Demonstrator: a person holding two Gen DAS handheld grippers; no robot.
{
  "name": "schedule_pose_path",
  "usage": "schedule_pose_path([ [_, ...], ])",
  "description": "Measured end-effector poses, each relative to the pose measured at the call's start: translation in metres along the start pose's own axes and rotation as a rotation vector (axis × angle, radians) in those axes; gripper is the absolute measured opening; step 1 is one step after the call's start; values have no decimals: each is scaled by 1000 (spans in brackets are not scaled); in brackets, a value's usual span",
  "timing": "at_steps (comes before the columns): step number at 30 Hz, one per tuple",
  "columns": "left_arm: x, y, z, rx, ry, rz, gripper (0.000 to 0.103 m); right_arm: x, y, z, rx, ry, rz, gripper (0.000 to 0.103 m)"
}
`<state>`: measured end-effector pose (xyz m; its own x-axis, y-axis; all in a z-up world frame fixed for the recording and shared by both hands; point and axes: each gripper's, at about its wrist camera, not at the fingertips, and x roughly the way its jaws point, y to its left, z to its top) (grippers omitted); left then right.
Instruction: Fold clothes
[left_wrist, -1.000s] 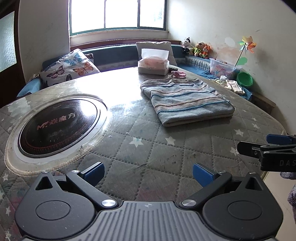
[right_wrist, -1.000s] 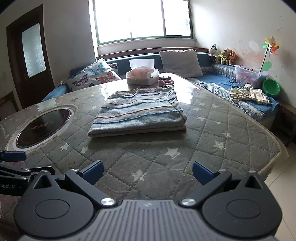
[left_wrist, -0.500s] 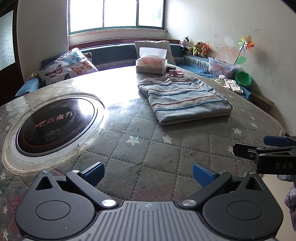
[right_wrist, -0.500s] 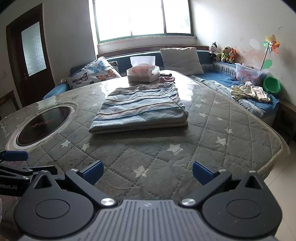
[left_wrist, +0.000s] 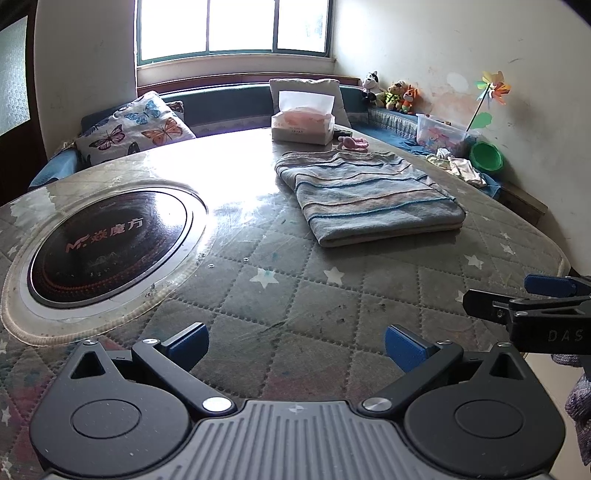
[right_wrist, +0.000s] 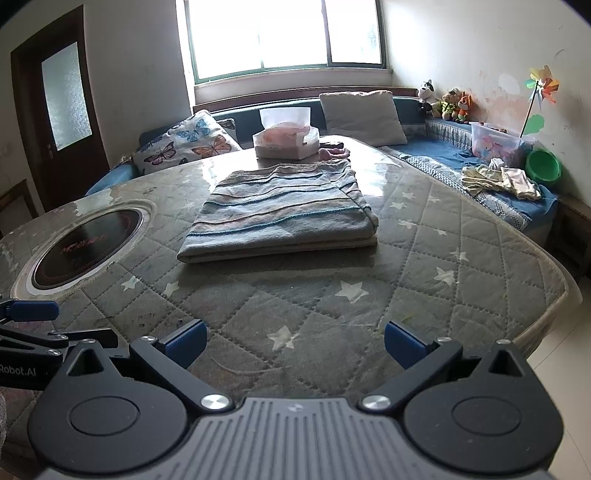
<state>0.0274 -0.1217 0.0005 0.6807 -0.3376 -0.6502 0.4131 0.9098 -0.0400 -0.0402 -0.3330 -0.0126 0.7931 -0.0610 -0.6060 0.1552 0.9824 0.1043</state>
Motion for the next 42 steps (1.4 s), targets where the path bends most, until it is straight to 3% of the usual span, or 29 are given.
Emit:
schedule_pose_path([
  [42,18,0,16,18,0,-14,103,23,1,7,5,27,0,103],
])
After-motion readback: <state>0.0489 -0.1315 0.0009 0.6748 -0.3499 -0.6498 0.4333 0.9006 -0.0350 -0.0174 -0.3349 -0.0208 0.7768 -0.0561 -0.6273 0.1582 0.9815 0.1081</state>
